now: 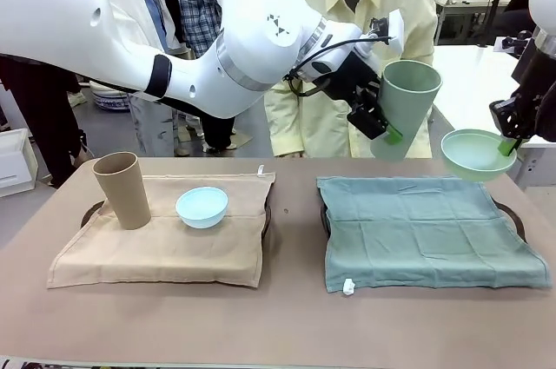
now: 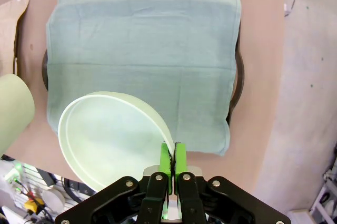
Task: Set up a tray with a mat and arrange the tableware.
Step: Place the Picnic Bowl and Reusable plastic cup back onto the Handle tray in front of the human's position.
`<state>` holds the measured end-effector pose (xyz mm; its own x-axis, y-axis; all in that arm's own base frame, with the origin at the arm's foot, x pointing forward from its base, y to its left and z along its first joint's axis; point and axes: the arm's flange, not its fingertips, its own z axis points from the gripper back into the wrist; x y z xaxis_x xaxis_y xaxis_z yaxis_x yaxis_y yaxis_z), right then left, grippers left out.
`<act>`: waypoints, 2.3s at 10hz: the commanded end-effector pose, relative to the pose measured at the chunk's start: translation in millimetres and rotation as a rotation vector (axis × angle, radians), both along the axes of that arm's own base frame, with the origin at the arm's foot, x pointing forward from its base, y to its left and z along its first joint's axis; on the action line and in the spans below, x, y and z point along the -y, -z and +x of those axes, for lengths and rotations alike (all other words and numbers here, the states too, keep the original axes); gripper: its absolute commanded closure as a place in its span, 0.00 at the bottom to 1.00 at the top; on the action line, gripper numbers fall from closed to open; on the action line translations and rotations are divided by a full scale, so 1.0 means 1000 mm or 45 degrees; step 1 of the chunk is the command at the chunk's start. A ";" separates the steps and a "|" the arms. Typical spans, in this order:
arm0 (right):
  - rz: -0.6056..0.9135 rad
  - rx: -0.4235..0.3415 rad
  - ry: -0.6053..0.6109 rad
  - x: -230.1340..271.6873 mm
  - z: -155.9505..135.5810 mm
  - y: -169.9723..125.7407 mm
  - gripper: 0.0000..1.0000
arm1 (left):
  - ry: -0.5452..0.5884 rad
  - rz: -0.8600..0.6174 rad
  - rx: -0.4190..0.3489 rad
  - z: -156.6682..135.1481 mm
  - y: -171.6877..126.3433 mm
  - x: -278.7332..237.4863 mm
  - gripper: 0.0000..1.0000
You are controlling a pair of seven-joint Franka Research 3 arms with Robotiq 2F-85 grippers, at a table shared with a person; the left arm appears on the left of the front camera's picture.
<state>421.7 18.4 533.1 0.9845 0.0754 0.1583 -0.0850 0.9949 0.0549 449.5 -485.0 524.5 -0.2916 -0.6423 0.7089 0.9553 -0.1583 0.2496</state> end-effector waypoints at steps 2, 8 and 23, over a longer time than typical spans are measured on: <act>0.000 0.000 0.000 0.000 0.000 0.000 0.96 | 0.012 -0.006 0.019 0.001 -0.003 0.002 0.81; 0.012 -0.140 -0.152 0.003 0.034 0.078 0.96 | 0.069 -0.201 -0.092 0.010 0.085 -0.022 0.17; 0.083 -0.117 -0.099 -0.001 0.089 0.169 0.96 | 0.100 -0.126 -0.134 0.061 0.195 -0.005 0.17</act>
